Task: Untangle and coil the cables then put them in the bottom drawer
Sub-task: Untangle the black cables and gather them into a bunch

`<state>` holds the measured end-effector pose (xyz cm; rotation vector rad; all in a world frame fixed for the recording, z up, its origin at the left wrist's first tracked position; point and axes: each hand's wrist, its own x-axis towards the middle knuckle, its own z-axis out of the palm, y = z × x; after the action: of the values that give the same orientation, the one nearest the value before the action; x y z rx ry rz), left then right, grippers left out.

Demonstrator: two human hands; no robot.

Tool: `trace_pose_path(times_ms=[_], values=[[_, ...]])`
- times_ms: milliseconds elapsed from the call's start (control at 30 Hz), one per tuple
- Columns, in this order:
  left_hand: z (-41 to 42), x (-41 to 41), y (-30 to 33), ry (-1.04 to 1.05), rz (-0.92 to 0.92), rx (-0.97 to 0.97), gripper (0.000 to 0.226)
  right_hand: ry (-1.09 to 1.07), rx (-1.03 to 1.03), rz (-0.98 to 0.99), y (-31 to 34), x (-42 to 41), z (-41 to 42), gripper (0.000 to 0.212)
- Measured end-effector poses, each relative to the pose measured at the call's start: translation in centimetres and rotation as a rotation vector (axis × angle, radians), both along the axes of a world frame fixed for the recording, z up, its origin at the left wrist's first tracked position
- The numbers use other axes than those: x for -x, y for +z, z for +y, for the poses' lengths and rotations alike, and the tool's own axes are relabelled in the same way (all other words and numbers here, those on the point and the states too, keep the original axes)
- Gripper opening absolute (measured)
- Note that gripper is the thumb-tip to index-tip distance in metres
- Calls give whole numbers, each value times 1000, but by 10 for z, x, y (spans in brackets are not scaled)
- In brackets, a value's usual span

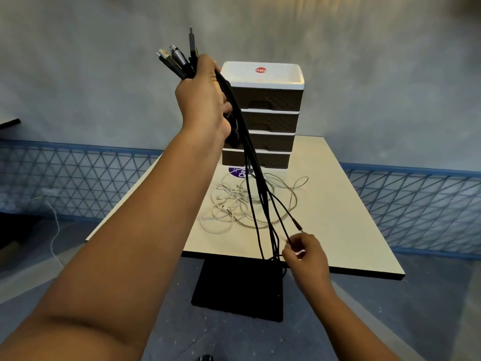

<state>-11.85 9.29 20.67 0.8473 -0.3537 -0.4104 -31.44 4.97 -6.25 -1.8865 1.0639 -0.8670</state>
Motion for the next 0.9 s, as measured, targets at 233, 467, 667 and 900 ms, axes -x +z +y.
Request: trace_pose_path(times_ms=[233,467,667,900], values=[[1,-2,9,-6,-11,53,29,200,-630,-342,17,-4,-1,38],[0,-3,7,-4,-23,50,27,256,-707,-489,75,1,-25,40],[3,-4,14,10,-6,72,30,443,-483,287,26,11,-17,29],[6,0,27,-12,-22,117,31,701,-368,412,16,-9,11,50]])
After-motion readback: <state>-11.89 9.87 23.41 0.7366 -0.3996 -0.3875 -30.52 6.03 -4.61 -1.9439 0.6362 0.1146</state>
